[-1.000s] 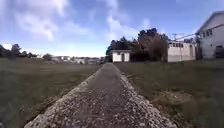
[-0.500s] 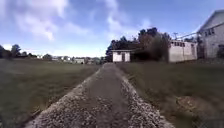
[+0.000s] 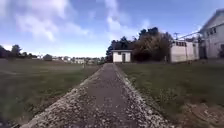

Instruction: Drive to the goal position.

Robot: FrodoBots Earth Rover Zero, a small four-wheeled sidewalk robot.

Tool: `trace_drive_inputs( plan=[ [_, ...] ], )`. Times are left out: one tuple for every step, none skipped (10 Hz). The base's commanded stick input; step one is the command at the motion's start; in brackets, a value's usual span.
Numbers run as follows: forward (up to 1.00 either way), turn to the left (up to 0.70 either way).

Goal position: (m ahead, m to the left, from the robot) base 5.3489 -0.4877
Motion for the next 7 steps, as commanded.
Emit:
trace_drive_inputs(
  plan=[
    [0.85,0.00],
    [0.85,0.00],
    [0.85,0.00],
    [0.85,0.00],
    [0.85,0.00],
    [0.85,0.00],
    [0.85,0.00]
  ],
)
